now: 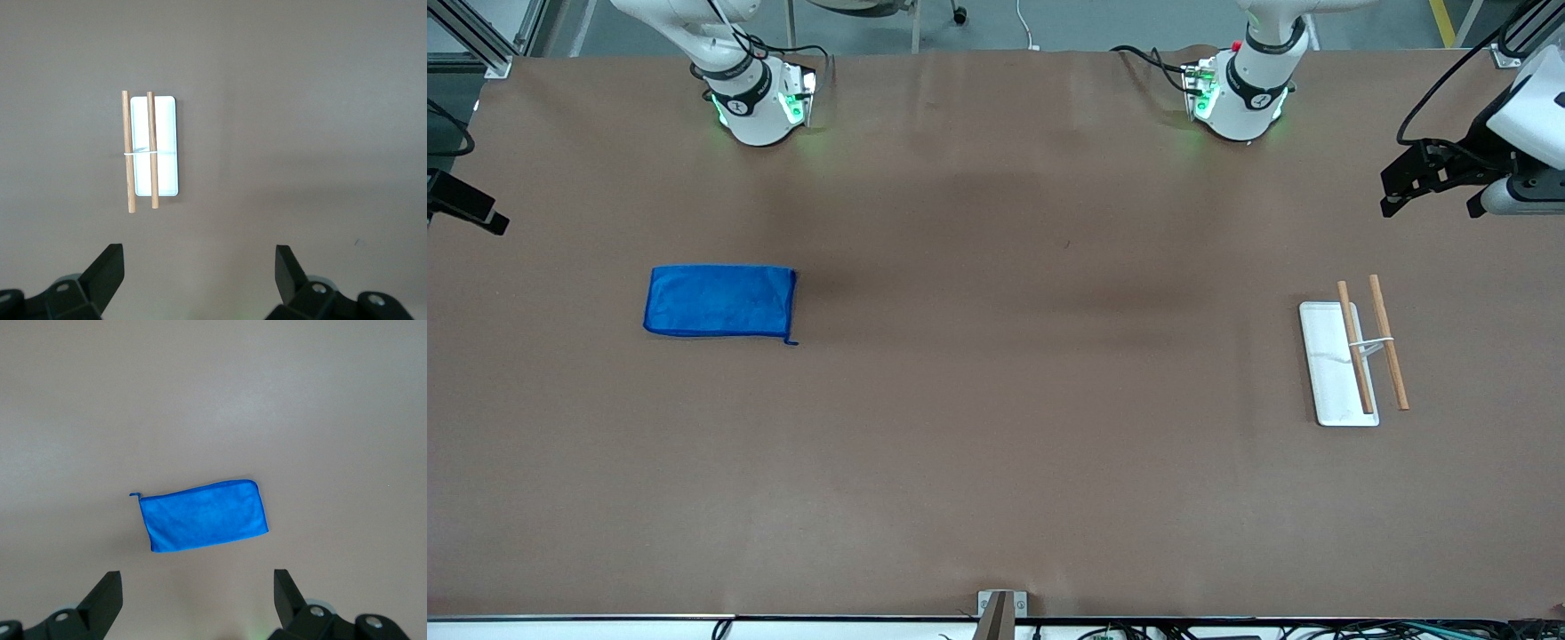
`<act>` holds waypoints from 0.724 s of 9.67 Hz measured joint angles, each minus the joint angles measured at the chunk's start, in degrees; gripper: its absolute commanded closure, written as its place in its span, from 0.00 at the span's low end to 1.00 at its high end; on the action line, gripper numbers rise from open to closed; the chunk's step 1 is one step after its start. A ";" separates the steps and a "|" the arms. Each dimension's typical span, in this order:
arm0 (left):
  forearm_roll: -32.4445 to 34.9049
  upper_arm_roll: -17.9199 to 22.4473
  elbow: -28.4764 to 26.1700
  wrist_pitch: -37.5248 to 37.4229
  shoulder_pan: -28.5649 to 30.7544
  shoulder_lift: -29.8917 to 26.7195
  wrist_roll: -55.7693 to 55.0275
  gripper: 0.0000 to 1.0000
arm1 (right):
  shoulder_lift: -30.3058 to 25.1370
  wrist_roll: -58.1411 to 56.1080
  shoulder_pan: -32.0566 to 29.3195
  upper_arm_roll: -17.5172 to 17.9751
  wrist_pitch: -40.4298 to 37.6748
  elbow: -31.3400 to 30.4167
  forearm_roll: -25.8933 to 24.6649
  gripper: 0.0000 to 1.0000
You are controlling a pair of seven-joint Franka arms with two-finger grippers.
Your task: Right arm passes towel to left arm to hang
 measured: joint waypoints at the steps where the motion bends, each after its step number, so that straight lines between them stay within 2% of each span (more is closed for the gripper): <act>1: 0.00 0.06 0.00 0.00 0.05 0.00 0.45 0.00 | 0.00 -0.01 0.00 0.00 0.00 0.00 0.00 0.00; 5: 0.00 0.07 0.00 -0.02 0.05 0.10 0.71 0.00 | 0.01 -2.22 0.16 0.24 -1.47 -0.12 -0.25 0.00; 7: 0.00 0.07 0.00 -0.03 0.05 0.16 0.72 0.00 | 0.26 -2.38 0.14 0.19 1.25 -5.13 -0.37 0.00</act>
